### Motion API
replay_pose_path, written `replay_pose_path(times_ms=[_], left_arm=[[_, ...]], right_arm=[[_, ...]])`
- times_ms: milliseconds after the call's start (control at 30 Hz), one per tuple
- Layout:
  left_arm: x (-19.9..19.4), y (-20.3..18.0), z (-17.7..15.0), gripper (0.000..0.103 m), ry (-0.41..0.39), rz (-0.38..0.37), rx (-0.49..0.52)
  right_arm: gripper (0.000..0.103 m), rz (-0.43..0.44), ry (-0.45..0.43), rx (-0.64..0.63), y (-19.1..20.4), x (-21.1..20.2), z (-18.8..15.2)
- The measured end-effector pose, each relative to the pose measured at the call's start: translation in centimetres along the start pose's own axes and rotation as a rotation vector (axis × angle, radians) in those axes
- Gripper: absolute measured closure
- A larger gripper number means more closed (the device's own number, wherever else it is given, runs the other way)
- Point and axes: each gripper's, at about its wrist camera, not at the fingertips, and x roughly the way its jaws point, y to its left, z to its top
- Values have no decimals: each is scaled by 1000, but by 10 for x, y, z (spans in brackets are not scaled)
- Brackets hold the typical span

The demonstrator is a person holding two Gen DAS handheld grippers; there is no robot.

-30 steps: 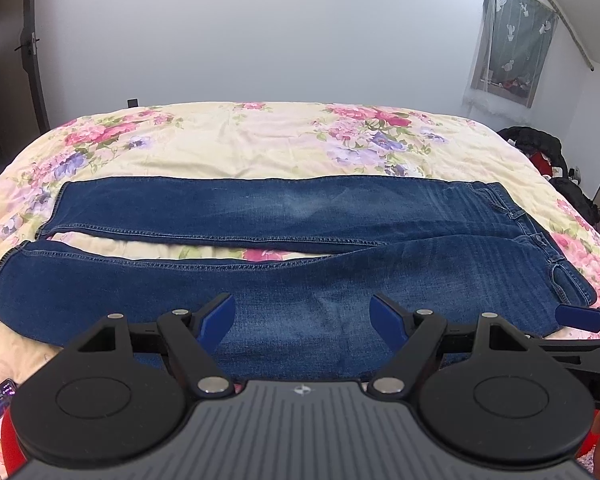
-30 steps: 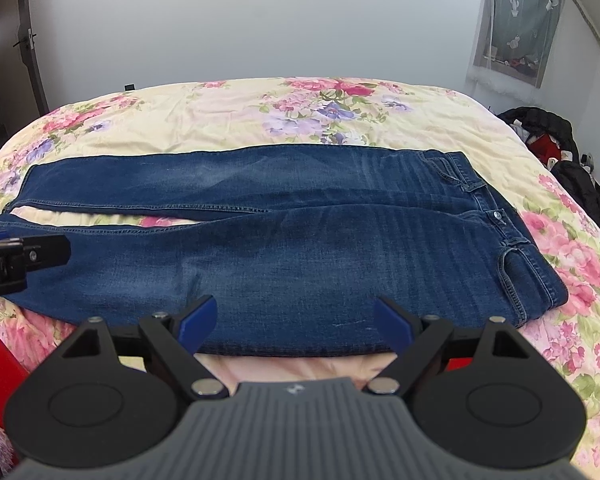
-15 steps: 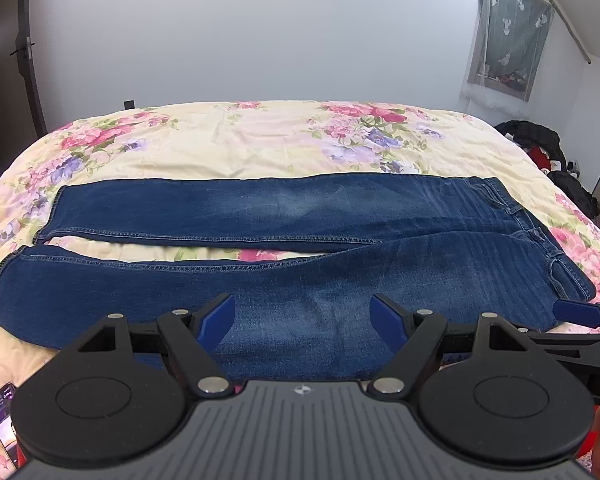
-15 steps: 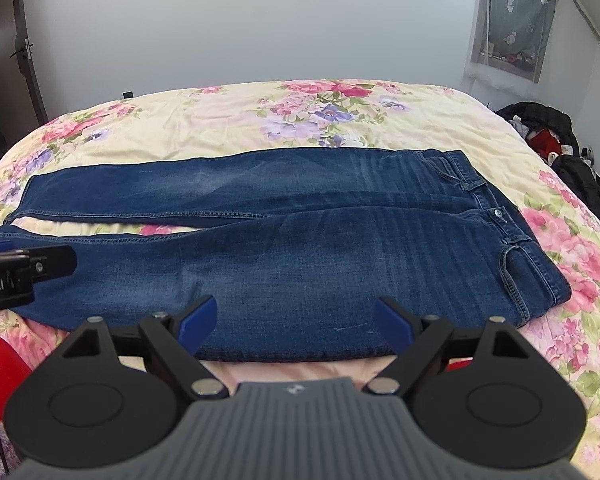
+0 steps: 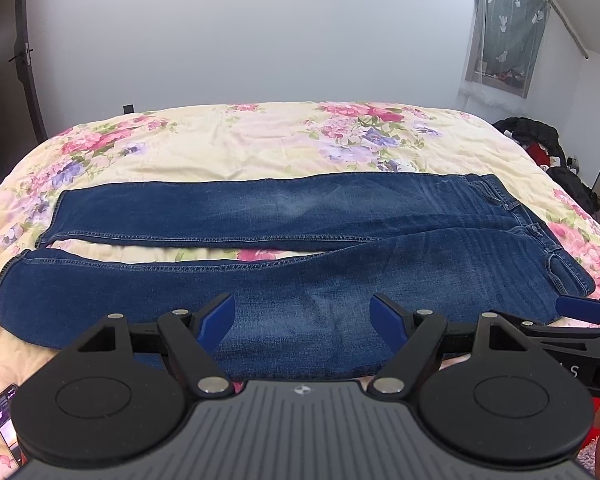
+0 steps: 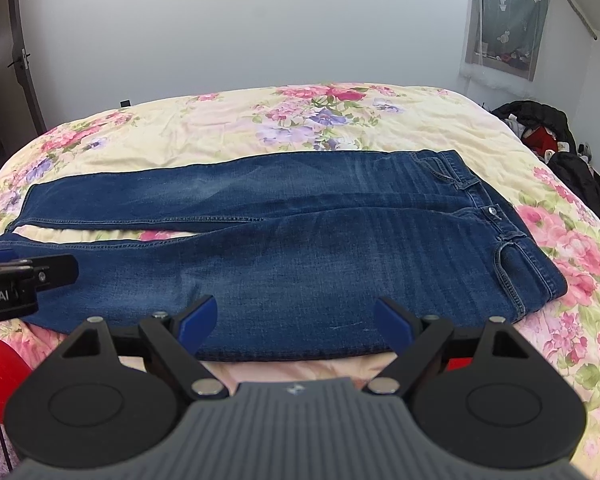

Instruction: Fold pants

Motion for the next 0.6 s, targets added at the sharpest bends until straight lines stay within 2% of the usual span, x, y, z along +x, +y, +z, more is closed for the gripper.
replay_pose_path(times_ms=[600], left_arm=[[-10,0,-2,13,-12,0,-4]], right_arm=[[21,0,-23,-5,-1,-12,-4]])
